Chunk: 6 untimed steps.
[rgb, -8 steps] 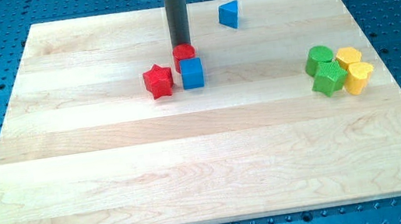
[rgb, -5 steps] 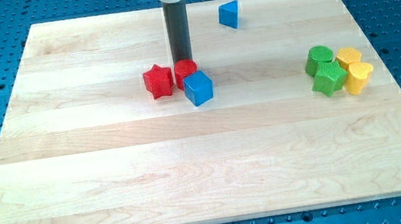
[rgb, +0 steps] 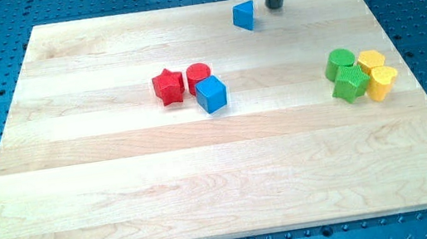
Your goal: Adjust the red and blue blocks to the center of the board
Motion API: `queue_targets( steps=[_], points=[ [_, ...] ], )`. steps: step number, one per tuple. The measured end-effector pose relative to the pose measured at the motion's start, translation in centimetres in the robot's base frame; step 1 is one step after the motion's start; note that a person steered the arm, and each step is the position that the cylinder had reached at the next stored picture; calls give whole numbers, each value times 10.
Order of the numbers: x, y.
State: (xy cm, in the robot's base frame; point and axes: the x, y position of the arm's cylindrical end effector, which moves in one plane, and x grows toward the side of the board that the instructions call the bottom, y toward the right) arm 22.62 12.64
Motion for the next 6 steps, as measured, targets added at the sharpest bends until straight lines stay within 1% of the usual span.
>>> queue_targets(
  steps=[1,2,4,5,6],
  points=[
    [21,-41],
    [45,-68],
    [49,-124],
    [53,-140],
    [44,-143]
  ],
)
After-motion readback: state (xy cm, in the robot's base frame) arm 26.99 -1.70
